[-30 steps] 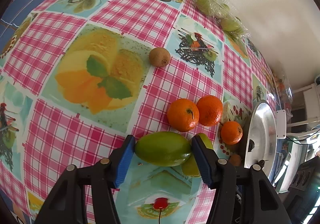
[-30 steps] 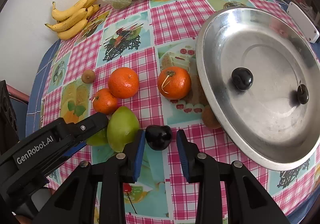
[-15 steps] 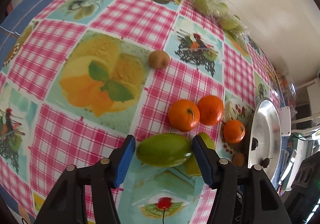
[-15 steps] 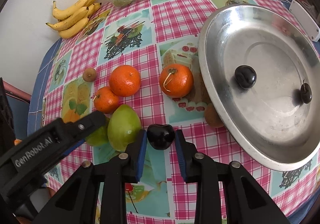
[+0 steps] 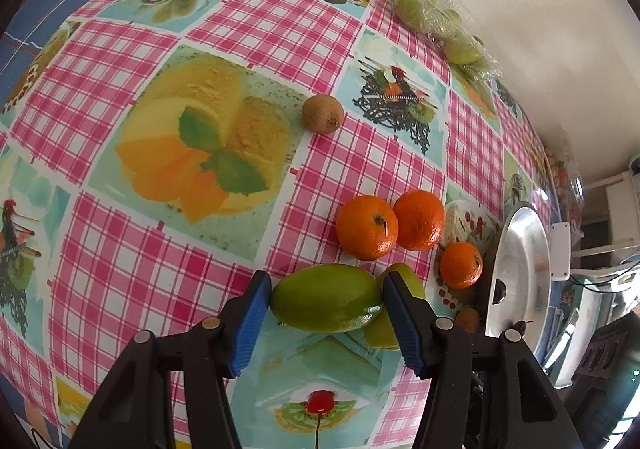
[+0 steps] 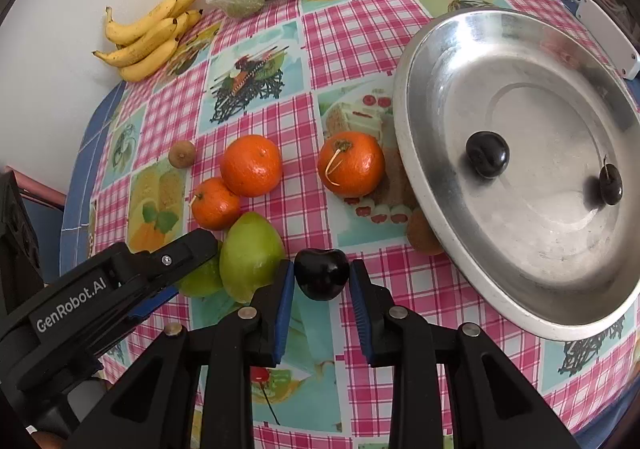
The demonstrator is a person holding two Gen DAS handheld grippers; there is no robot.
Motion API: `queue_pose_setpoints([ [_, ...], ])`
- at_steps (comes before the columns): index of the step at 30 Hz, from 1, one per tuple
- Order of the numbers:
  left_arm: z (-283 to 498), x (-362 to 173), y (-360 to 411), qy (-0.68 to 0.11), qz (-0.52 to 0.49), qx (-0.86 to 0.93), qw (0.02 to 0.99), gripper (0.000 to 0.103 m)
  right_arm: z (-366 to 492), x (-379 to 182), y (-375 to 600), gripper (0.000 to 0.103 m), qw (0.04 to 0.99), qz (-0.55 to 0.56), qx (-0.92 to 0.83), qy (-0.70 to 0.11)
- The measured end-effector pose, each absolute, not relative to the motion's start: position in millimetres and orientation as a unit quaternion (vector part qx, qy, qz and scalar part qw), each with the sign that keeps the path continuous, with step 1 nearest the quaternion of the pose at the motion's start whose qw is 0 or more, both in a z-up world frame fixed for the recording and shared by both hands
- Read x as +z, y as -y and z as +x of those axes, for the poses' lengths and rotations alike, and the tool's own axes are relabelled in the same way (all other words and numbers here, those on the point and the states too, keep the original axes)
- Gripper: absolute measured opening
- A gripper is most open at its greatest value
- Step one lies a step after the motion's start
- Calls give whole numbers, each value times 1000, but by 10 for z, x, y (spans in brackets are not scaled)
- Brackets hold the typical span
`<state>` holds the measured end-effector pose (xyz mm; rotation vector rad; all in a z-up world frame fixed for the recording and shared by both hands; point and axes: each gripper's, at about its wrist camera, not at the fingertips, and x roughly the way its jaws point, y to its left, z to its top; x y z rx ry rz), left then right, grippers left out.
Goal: Organize fruits
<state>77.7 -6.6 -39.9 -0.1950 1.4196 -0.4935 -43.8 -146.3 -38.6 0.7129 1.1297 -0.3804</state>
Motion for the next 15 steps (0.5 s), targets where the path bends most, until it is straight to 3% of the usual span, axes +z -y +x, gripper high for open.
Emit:
queue_pose_setpoints([
  [15,885,-162,-148,-613,-129,-211,750,61,-489,-200,1470,29,780,335,-166,-501],
])
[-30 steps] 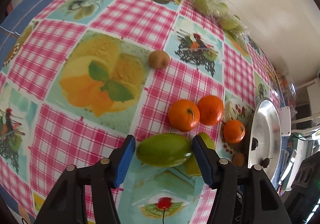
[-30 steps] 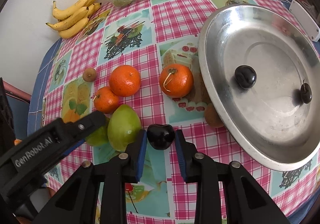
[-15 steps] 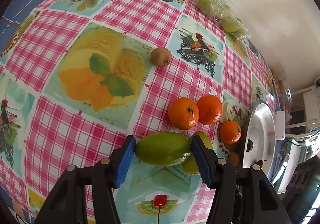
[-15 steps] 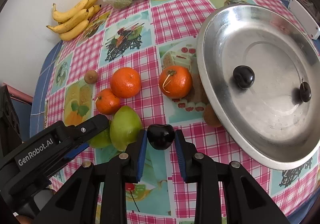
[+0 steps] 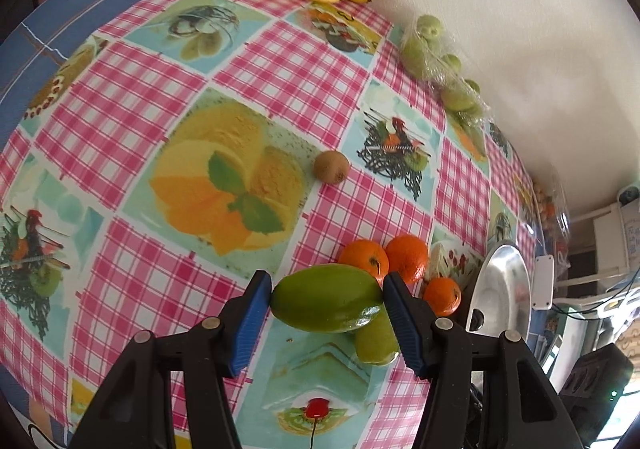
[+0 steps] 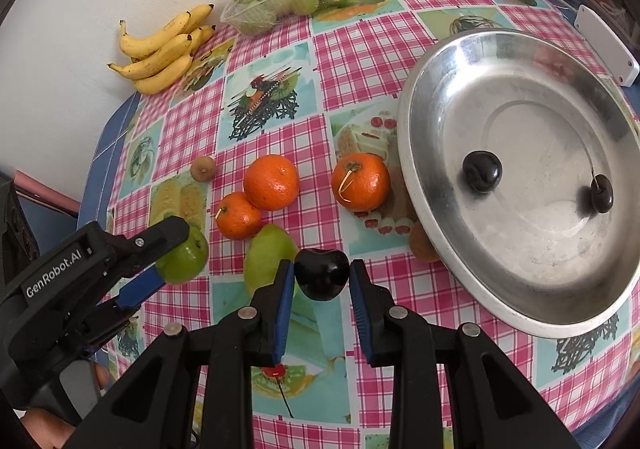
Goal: Organize fruits
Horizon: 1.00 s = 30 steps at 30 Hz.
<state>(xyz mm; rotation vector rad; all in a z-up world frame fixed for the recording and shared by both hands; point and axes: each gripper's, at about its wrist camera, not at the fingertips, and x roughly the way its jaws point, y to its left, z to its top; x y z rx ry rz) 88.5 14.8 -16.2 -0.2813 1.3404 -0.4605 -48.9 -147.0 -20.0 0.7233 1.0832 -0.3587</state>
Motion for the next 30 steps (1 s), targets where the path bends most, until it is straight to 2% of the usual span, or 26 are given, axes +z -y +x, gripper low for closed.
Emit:
queue_pose_setpoints([
  [17,837,-87,-89,-598,-129,-192,768,61,-621,-88,1627,29,782,353,-169,-485],
  [30,598,65,307,-578,-97,-214,782,61,-905,70,1932,29,783,381,-180,-458],
])
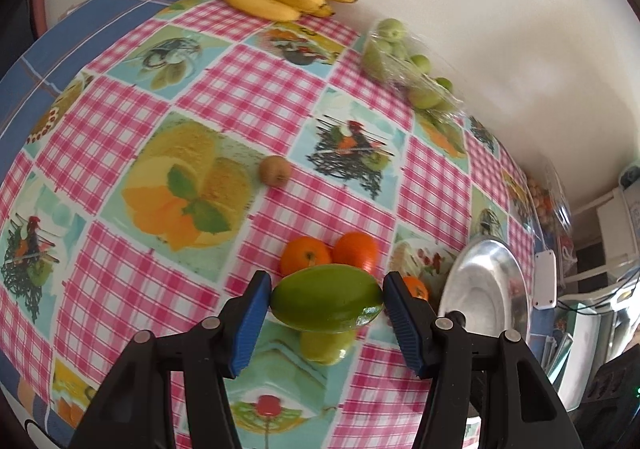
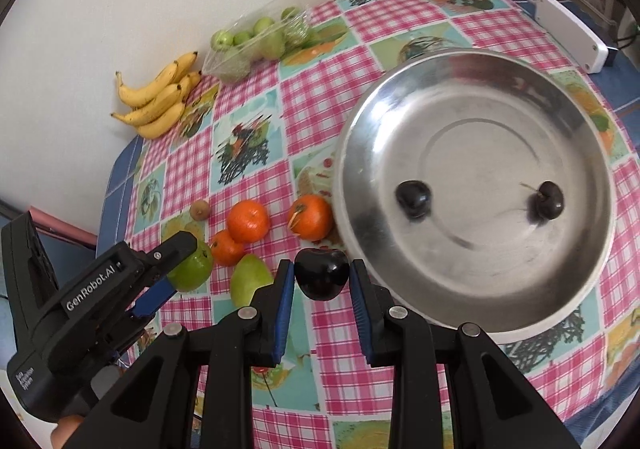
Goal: Organize fruits
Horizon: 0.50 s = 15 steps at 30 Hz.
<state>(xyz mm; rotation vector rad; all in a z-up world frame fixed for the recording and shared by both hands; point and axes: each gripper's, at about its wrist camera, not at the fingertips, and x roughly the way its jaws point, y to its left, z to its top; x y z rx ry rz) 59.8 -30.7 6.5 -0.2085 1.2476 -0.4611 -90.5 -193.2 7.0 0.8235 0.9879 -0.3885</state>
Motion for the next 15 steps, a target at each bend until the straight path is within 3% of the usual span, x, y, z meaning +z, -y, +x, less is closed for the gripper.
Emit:
queue_pose_setpoints([
  [15,35,160,1114,-563,-21,-291,773,61,-1460,-22,2532,30,752,428,-250,-435],
])
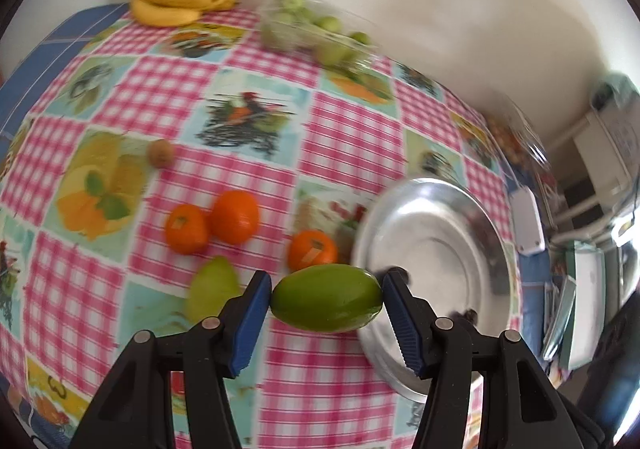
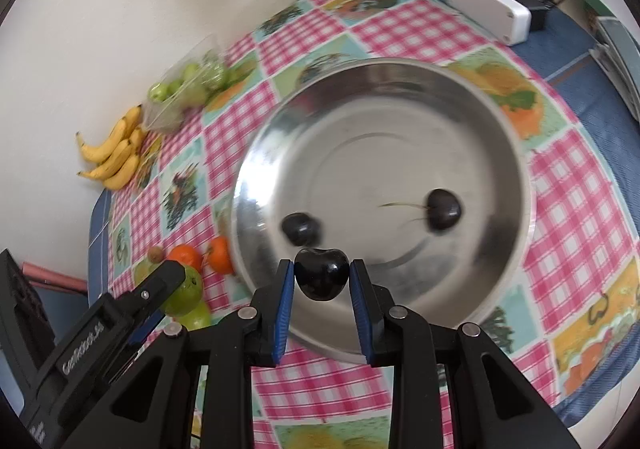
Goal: Organize fruits
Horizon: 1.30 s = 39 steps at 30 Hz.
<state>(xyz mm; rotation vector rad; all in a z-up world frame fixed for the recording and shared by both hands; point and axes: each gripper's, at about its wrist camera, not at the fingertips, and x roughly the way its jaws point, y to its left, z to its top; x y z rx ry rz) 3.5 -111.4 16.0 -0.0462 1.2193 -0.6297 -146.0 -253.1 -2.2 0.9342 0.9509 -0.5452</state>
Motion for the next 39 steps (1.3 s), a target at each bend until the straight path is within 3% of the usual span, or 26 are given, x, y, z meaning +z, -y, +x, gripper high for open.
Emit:
queue_pose_setpoints([
  [14,-278,64,1617,-564,20,-336,754,61,-1668,-148,2714,30,726,432,-284,-453],
  [39,-274,-103,1716,-594,8,-349,725,63,-1624,-372,2703,31,695,412,-300,-508],
])
